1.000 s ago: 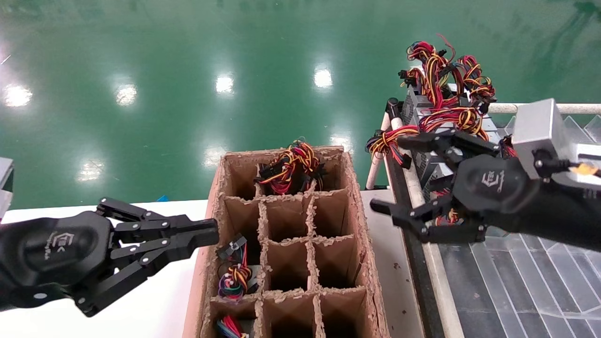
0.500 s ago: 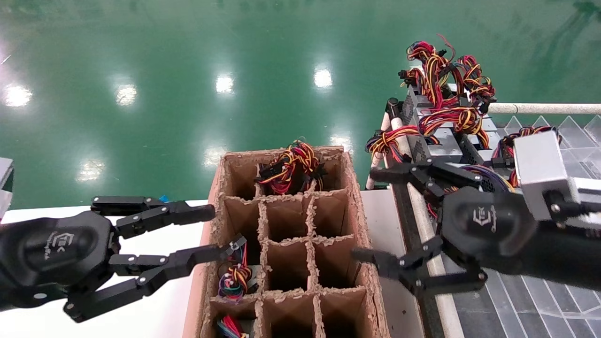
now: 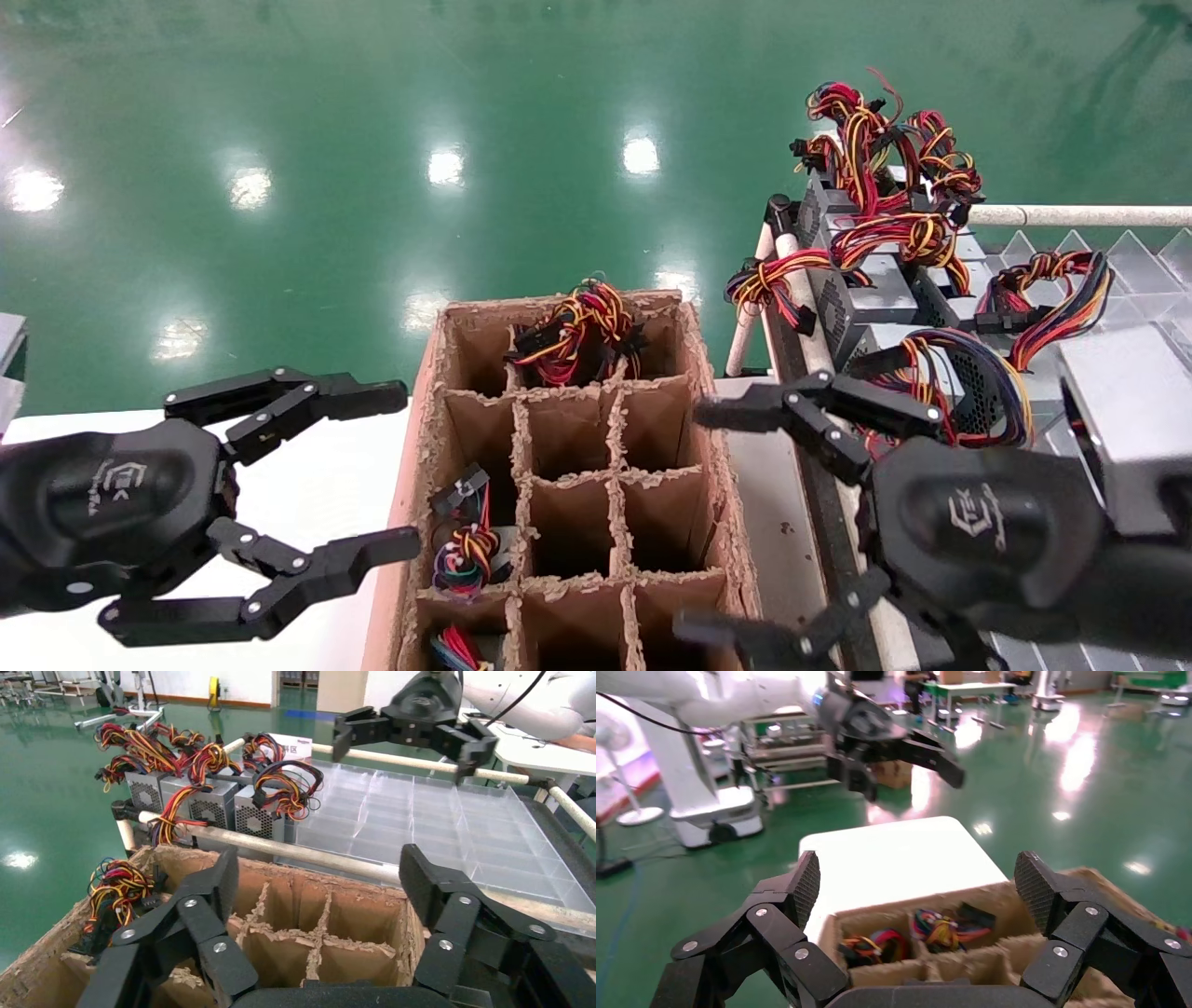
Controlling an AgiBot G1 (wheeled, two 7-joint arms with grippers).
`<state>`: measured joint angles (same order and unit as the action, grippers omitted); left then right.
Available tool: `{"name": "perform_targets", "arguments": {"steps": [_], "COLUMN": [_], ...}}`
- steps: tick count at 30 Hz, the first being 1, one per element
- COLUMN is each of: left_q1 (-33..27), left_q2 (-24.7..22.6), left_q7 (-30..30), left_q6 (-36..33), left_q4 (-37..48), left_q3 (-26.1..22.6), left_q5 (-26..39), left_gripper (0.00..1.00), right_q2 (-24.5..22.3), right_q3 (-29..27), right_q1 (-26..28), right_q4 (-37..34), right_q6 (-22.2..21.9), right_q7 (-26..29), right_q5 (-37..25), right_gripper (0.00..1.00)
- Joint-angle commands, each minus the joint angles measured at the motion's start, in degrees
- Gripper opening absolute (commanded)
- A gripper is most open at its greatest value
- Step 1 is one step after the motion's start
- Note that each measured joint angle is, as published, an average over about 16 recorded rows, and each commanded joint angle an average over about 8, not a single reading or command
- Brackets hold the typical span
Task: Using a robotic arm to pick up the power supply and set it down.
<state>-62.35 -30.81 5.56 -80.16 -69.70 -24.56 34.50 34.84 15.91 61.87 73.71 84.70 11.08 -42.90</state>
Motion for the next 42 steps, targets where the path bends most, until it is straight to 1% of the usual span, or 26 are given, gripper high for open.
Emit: {"name": "perform_targets", "arguments": {"steps": [1, 7, 42], "left_q1": [0.0, 0.0, 0.0], "left_q2": [0.0, 0.0, 0.0], "left_q7": [0.0, 0.0, 0.0], "left_q6": [0.0, 0.0, 0.0], "left_q4": [0.0, 0.0, 0.0], "left_q3": [0.0, 0.0, 0.0], "left_q5": [0.0, 0.0, 0.0], "left_gripper": [1.0, 1.0, 1.0], "right_q2": [0.2, 0.3, 0.2], "right_q3": [0.1, 0.1, 0.1], "right_q1": [-0.3, -0.6, -0.3], "right_q4": [-0.1, -0.2, -0.1], "right_q6": [0.9, 1.8, 1.0], "right_q7": [-0.3, -0.6, -0.3], "right_q5": [1.0, 2.0, 1.1], "right_gripper": [1.0, 1.0, 1.0]}}
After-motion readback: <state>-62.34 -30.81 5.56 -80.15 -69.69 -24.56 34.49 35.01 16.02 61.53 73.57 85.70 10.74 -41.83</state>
